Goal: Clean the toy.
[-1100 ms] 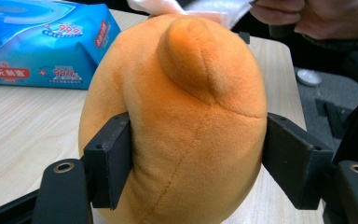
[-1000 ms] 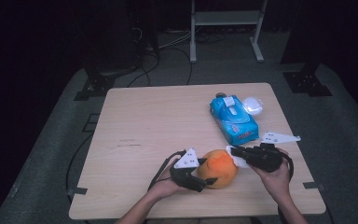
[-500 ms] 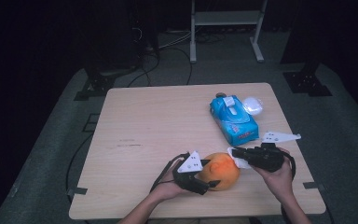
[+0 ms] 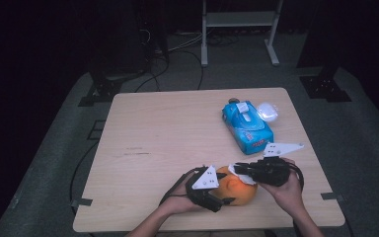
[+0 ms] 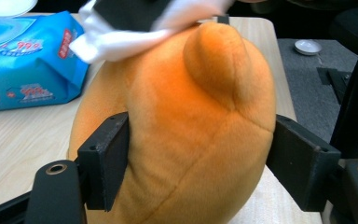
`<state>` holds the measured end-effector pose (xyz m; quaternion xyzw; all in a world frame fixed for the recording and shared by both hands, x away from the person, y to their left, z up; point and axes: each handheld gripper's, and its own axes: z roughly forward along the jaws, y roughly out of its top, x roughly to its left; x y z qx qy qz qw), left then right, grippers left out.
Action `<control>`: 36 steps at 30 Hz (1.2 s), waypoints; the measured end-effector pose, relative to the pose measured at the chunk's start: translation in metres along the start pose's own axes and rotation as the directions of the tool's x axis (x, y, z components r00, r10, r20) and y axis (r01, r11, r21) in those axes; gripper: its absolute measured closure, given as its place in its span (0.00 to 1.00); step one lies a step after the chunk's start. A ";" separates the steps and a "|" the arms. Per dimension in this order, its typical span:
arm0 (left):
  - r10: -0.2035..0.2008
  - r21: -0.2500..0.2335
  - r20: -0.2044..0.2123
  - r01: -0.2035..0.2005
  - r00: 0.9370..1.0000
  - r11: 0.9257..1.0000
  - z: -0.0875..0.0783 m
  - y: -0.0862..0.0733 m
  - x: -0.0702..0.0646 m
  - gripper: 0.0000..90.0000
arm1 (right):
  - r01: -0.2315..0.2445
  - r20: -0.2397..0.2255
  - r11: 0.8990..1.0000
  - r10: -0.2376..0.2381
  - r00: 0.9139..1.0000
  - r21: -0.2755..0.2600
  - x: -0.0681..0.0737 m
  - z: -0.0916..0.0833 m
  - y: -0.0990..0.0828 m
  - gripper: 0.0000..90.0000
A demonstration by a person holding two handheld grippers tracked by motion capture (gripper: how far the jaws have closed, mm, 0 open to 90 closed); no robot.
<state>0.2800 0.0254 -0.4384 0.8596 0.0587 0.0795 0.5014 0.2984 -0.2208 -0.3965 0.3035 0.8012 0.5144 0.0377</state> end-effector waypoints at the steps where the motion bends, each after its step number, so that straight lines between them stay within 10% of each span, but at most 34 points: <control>1: 0.008 -0.003 0.004 -0.008 1.000 1.000 0.000 0.000 -0.001 0.29 | -0.008 0.028 1.000 0.008 1.000 0.008 -0.005 -0.002 -0.002 0.93; 5: 0.016 0.001 0.008 -0.016 1.000 1.000 0.003 0.002 -0.001 0.29 | -0.059 0.033 0.998 0.059 0.998 0.010 -0.014 -0.006 -0.007 0.93; 11: -0.008 -0.002 -0.006 0.008 1.000 1.000 0.001 0.000 0.001 0.32 | 0.017 -0.044 1.000 -0.017 0.999 0.008 0.010 0.003 0.004 0.93; 21: -0.169 -0.061 0.025 0.170 0.985 0.984 -0.009 -0.010 0.024 0.34 | -0.076 0.079 0.997 0.076 0.994 -0.011 -0.024 -0.024 -0.012 0.93; 28: -0.215 -0.071 0.018 0.216 0.976 0.974 -0.009 -0.012 0.028 0.33 | 0.000 0.064 1.000 0.002 0.998 -0.021 -0.001 -0.013 0.000 0.93; 36: -0.245 -0.075 -0.004 0.244 0.970 0.967 -0.006 -0.010 0.027 0.33 | 0.077 -0.081 0.995 -0.081 0.993 -0.055 0.035 0.004 0.014 0.93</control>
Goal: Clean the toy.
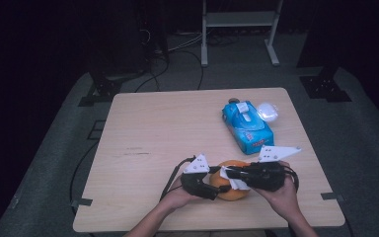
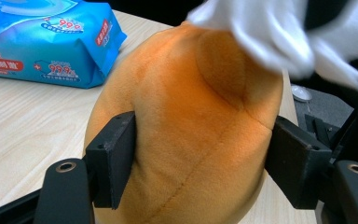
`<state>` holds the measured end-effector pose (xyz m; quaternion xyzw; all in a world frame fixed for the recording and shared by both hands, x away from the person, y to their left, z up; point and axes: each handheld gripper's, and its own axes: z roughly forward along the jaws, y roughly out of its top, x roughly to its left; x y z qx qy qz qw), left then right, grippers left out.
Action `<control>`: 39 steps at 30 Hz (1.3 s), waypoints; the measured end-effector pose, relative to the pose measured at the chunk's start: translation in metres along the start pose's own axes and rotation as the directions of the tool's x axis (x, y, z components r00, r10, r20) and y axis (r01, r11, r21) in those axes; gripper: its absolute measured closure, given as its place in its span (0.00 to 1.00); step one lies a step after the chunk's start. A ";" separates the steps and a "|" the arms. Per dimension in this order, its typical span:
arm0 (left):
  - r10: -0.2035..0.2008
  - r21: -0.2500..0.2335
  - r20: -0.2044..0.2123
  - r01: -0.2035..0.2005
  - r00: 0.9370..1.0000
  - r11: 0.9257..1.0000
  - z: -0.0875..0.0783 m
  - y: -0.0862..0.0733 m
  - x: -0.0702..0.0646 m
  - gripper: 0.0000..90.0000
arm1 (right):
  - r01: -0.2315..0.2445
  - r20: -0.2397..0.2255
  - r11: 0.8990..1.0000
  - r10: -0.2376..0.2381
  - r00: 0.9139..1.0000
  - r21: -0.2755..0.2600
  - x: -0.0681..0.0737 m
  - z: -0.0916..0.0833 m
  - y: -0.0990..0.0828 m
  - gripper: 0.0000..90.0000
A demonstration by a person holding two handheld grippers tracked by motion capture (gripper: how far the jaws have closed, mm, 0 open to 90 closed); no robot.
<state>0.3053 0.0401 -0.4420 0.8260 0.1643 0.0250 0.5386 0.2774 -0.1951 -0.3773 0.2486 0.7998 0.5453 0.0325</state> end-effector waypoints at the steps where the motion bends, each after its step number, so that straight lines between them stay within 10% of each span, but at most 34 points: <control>1: 0.004 0.003 -0.001 -0.004 1.000 1.000 0.000 0.000 0.000 0.33 | 0.032 0.024 0.999 -0.033 0.999 0.018 0.004 0.002 0.001 0.93; 13: 0.077 0.005 0.000 -0.077 0.997 0.997 0.001 0.002 -0.004 0.29 | -0.003 0.216 0.999 -0.007 0.976 0.045 -0.031 -0.022 -0.018 0.92; 23: 0.084 0.001 0.058 -0.084 0.995 0.996 0.006 -0.011 0.011 0.09 | -0.027 0.173 0.998 0.018 0.985 0.051 -0.031 -0.013 -0.018 0.92; 28: 0.133 -0.008 0.023 -0.133 0.991 0.991 -0.013 0.006 0.008 0.38 | -0.045 0.168 0.999 0.043 0.985 0.008 -0.031 -0.014 -0.013 0.92; 37: 0.192 0.069 -0.175 -0.183 0.965 0.981 -0.040 0.019 0.016 0.42 | -0.084 0.175 0.996 0.089 0.981 -0.034 -0.052 0.019 -0.004 0.92; 39: 0.178 0.088 -0.174 -0.165 0.969 0.982 -0.036 0.012 0.019 0.41 | -0.115 0.161 0.993 0.116 0.980 -0.012 -0.060 0.029 -0.007 0.92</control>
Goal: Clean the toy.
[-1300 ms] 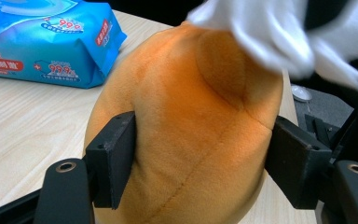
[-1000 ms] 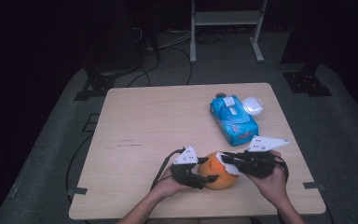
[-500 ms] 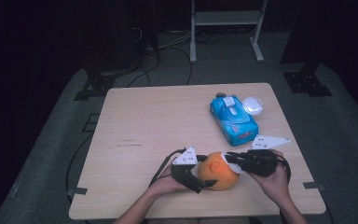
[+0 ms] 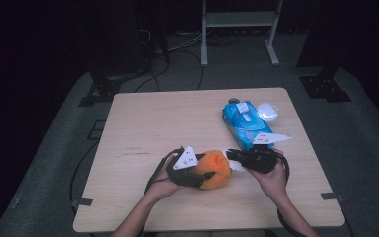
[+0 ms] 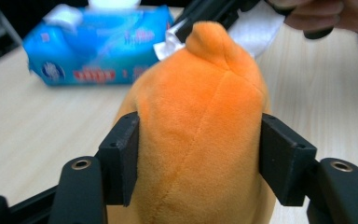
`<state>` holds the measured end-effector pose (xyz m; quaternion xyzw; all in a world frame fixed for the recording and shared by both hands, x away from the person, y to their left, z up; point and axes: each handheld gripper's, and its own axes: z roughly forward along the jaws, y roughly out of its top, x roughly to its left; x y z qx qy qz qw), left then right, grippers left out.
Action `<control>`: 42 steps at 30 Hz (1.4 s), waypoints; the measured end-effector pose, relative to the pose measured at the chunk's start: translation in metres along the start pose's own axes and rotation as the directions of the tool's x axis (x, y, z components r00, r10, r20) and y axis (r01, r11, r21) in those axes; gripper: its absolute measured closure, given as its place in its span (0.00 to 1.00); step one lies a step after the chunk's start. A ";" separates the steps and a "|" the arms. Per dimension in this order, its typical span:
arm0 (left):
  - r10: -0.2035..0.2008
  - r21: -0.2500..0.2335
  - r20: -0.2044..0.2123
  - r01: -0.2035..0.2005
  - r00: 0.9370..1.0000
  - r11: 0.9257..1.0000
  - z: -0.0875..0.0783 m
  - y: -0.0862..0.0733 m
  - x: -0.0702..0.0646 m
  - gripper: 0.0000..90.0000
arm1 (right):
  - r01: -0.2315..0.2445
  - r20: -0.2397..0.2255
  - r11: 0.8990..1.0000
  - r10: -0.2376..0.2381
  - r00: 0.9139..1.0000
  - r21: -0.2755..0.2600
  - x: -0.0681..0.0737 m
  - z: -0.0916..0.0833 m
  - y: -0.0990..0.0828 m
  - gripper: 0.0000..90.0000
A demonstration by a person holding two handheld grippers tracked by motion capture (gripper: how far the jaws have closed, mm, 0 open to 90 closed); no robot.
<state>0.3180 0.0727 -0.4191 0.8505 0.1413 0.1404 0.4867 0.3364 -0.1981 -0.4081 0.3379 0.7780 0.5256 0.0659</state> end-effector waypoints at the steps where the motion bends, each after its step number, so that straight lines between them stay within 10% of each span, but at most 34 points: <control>1: -0.015 -0.006 0.005 0.015 1.000 1.000 0.001 -0.001 0.000 0.40 | -0.006 -0.002 1.000 0.006 1.000 0.012 -0.002 0.004 -0.001 0.92; 14: -0.005 0.058 0.084 0.000 0.996 0.998 0.003 0.003 -0.025 0.35 | -0.001 -0.064 0.999 0.003 0.998 0.047 0.007 0.000 0.003 0.92; 22: -0.068 0.032 0.258 0.062 0.964 0.998 -0.016 0.004 -0.024 0.30 | 0.052 -0.123 0.992 -0.037 0.992 0.117 0.023 -0.007 -0.010 0.92; 30: -0.039 0.009 0.229 0.038 0.973 0.999 -0.020 0.017 -0.014 0.22 | 0.095 -0.171 0.985 -0.069 0.983 0.146 0.037 -0.016 -0.029 0.92; 40: -0.024 0.100 0.221 0.001 0.975 0.995 0.002 0.019 -0.007 0.23 | 0.151 -0.234 0.974 -0.109 0.966 0.167 0.047 -0.020 -0.036 0.91; 42: -0.071 0.118 0.246 0.043 0.967 0.992 0.006 0.013 -0.004 0.22 | 0.141 -0.257 0.978 -0.099 0.961 0.154 0.046 -0.024 -0.037 0.92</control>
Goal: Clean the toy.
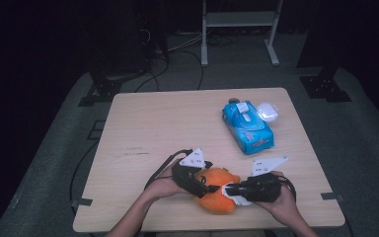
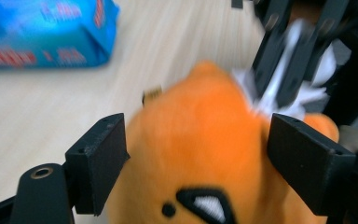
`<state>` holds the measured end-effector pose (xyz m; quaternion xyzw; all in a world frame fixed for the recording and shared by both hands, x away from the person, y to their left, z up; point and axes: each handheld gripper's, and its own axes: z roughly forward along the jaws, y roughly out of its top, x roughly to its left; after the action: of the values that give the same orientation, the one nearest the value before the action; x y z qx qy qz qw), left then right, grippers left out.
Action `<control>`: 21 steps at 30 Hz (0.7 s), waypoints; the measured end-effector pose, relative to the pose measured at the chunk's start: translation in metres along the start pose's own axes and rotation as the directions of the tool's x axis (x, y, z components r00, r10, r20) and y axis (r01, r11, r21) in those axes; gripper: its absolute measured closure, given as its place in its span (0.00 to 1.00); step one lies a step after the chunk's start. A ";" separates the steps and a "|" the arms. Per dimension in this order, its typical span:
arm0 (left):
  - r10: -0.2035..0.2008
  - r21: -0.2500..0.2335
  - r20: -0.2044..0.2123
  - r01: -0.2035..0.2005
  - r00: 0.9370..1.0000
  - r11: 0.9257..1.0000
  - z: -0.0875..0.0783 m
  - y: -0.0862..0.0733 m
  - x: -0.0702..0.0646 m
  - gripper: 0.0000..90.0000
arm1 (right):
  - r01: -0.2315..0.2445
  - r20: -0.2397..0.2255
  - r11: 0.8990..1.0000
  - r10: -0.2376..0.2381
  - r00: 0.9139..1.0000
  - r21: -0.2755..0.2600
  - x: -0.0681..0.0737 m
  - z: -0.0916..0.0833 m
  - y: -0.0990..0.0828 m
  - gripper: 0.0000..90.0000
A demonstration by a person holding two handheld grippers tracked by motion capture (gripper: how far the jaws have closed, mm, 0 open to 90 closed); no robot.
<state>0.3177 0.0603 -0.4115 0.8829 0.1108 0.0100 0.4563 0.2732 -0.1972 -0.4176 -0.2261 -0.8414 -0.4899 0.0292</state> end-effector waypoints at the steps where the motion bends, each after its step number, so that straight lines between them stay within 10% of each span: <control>1: -0.017 -0.010 0.015 0.017 1.000 1.000 0.001 -0.003 0.002 0.22 | -0.004 -0.001 1.000 0.004 1.000 -0.011 0.000 -0.004 -0.001 0.91; 21: 0.005 -0.049 -0.063 -0.008 0.998 0.999 0.002 0.003 -0.009 0.62 | -0.122 0.029 0.976 0.129 0.991 -0.181 -0.024 -0.058 -0.023 0.91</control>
<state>0.3094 0.0555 -0.4094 0.8711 0.1219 0.0418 0.4740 0.2750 -0.2634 -0.4128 -0.2904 -0.7786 -0.5558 0.0226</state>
